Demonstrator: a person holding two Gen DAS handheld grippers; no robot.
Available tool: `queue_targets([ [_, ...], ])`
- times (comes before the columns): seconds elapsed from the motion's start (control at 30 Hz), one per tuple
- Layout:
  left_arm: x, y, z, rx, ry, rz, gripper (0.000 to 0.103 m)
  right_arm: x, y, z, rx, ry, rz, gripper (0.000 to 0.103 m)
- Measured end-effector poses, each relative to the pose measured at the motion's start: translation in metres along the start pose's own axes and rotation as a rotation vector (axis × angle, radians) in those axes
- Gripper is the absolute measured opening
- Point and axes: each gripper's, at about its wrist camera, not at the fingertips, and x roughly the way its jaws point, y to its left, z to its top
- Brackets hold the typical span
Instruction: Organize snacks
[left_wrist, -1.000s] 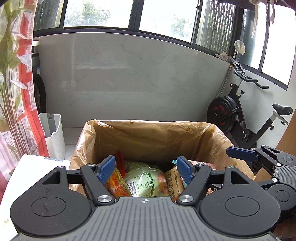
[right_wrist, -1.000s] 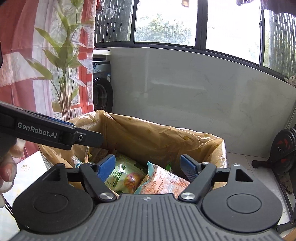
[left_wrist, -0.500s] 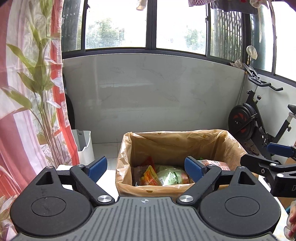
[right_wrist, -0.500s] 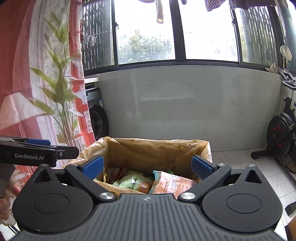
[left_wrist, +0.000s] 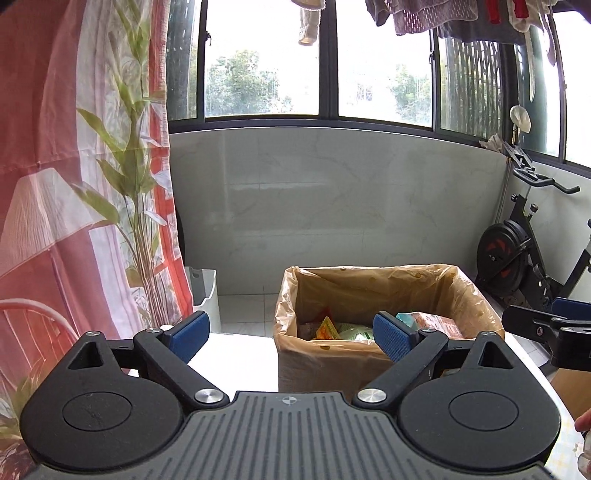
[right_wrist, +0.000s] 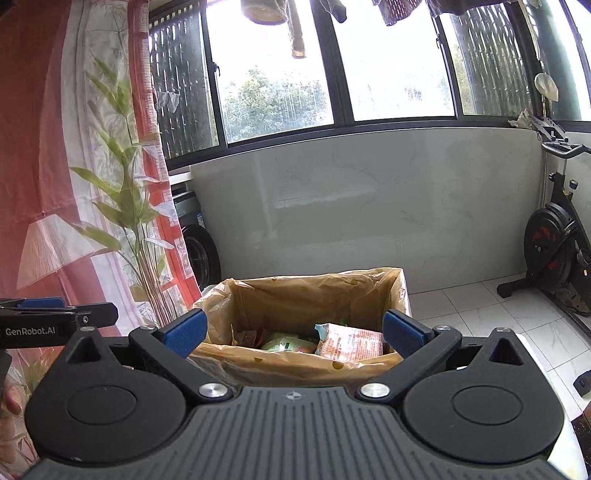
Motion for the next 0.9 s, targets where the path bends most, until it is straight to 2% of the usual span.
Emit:
queue_targets([
  [0.17, -0.007, 0.0, -0.004, 0.008, -0.004, 0.021, 0.096, 0.0, 0.004, -0.003, -0.032, 0.033, -0.011, 0.103],
  [0.9, -0.021, 0.005, -0.005, -0.016, -0.012, 0.039, 0.096, -0.014, 0.01, 0.002, -0.068, -0.007, -0.024, 0.103],
])
